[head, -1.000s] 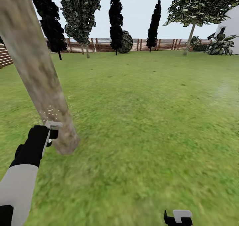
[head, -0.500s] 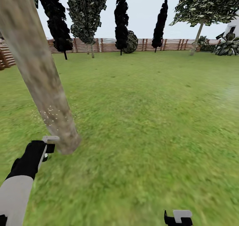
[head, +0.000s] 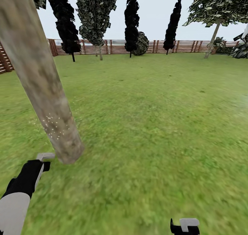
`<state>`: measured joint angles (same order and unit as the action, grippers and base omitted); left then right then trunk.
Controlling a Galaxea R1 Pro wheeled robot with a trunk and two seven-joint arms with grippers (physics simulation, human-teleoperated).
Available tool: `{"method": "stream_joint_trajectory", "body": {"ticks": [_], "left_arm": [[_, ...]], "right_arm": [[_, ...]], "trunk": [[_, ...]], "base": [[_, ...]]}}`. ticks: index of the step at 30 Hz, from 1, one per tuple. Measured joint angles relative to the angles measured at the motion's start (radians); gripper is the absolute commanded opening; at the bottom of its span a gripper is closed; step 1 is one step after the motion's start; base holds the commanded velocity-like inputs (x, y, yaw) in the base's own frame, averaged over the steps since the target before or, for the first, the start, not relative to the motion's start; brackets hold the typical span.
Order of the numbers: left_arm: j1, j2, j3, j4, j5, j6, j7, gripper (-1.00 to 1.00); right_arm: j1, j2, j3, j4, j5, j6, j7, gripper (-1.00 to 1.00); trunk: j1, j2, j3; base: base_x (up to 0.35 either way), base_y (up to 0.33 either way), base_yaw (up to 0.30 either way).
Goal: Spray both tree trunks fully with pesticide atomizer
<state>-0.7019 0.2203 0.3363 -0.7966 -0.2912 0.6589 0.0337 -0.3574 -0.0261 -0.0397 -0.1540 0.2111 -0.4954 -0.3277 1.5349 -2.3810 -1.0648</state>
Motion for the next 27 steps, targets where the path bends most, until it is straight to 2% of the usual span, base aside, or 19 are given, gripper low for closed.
{"method": "stream_joint_trajectory", "body": {"ticks": [2, 4, 5, 8, 9, 15, 19, 27], "left_arm": [[0.014, 0.000, 0.012, 0.010, 0.008, -0.075, 0.017, -1.00], [0.019, -0.008, 0.016, 0.072, 0.017, -0.126, 0.061, -1.00], [0.019, -0.014, 0.015, 0.082, 0.019, -0.134, 0.066, -1.00], [0.020, -0.060, 0.010, 0.089, 0.019, -0.146, 0.070, -1.00], [0.019, -0.066, 0.008, 0.088, 0.012, -0.146, 0.069, -1.00], [0.019, -0.067, 0.007, 0.089, 0.005, -0.170, 0.074, -1.00], [0.020, -0.068, 0.006, 0.091, 0.006, -0.171, 0.116, -1.00], [0.020, -0.068, 0.006, 0.091, 0.007, -0.171, 0.118, -1.00]], "right_arm": [[0.000, 0.000, 0.000, 0.000, 0.000, 0.000, 0.001, 1.00], [0.000, 0.000, 0.000, 0.000, 0.000, 0.000, 0.000, 1.00], [0.000, 0.000, 0.000, 0.000, 0.000, 0.000, 0.000, 1.00], [0.000, 0.000, 0.000, 0.000, 0.000, 0.000, -0.001, 1.00], [0.000, 0.000, 0.000, 0.000, 0.000, 0.000, -0.001, 1.00], [0.000, 0.000, 0.000, 0.001, 0.001, 0.000, -0.001, 1.00], [0.000, 0.000, 0.000, 0.001, 0.001, 0.000, -0.001, 1.00], [0.000, 0.000, 0.000, 0.001, 0.002, 0.000, 0.000, 1.00]], "trunk": [[0.000, 0.000, 0.000], [0.000, 0.000, 0.000], [0.000, 0.000, 0.000], [0.000, 0.000, 0.000], [0.000, 0.000, 0.000], [0.000, 0.000, 0.000], [0.000, 0.000, 0.000], [0.000, 0.000, 0.000]], "base": [[0.114, -0.059, 0.133], [0.016, -0.008, 0.258], [0.006, -0.003, 0.270], [0.002, -0.046, 0.276], [0.000, -0.201, 0.277], [0.058, -0.236, 0.093], [0.156, -0.225, 0.001], [0.165, -0.228, 0.000]]}}
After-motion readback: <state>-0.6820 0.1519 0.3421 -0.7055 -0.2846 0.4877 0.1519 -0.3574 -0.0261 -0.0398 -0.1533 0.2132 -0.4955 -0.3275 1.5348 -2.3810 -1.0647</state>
